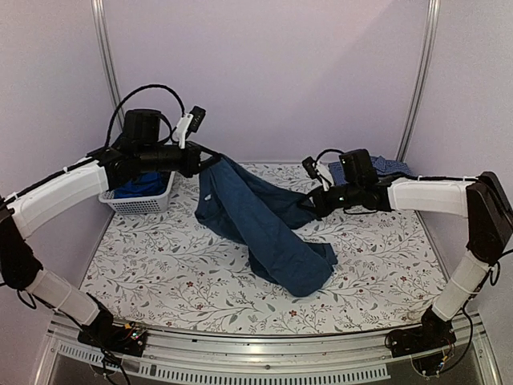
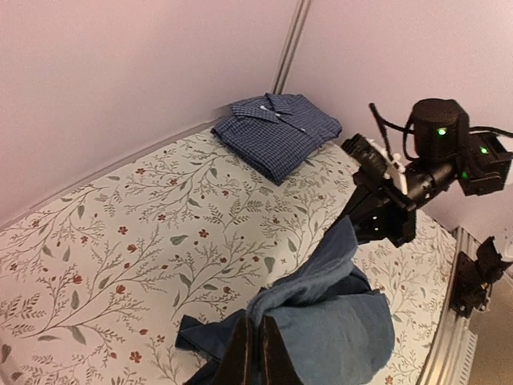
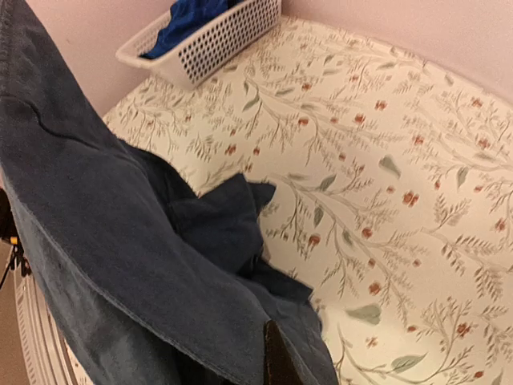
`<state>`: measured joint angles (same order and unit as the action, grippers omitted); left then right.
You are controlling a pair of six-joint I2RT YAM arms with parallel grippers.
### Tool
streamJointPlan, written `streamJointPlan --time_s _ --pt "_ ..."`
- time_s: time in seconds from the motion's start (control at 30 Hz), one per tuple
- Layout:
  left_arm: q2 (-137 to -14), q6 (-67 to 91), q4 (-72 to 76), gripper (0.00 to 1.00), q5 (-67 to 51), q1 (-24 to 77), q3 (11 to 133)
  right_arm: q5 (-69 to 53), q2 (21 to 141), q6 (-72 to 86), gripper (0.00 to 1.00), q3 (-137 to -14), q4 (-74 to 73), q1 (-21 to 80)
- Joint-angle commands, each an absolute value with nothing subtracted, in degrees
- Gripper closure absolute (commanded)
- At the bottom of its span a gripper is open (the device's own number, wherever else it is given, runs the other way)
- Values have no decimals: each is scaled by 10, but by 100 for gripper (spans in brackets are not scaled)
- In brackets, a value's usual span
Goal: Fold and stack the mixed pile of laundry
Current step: Pick up the crumpled T-shirt from the center of the board, then adjust the crumpled T-shirt at the center of the board.
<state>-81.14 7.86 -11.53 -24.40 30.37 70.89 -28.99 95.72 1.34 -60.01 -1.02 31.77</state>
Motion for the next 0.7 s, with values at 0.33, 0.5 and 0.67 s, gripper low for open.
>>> streamJointPlan --time_s 0.33,0.5,0.67 --pt "-914 157 -154 100 -259 121 1130 -217 1092 21 100 -1219 -195 261" --pt "-820 76 -164 100 -289 186 1072 -203 1030 23 100 -1121 -141 259" --pt "-734 39 -163 100 -278 295 914 -206 928 54 100 -936 -64 221"
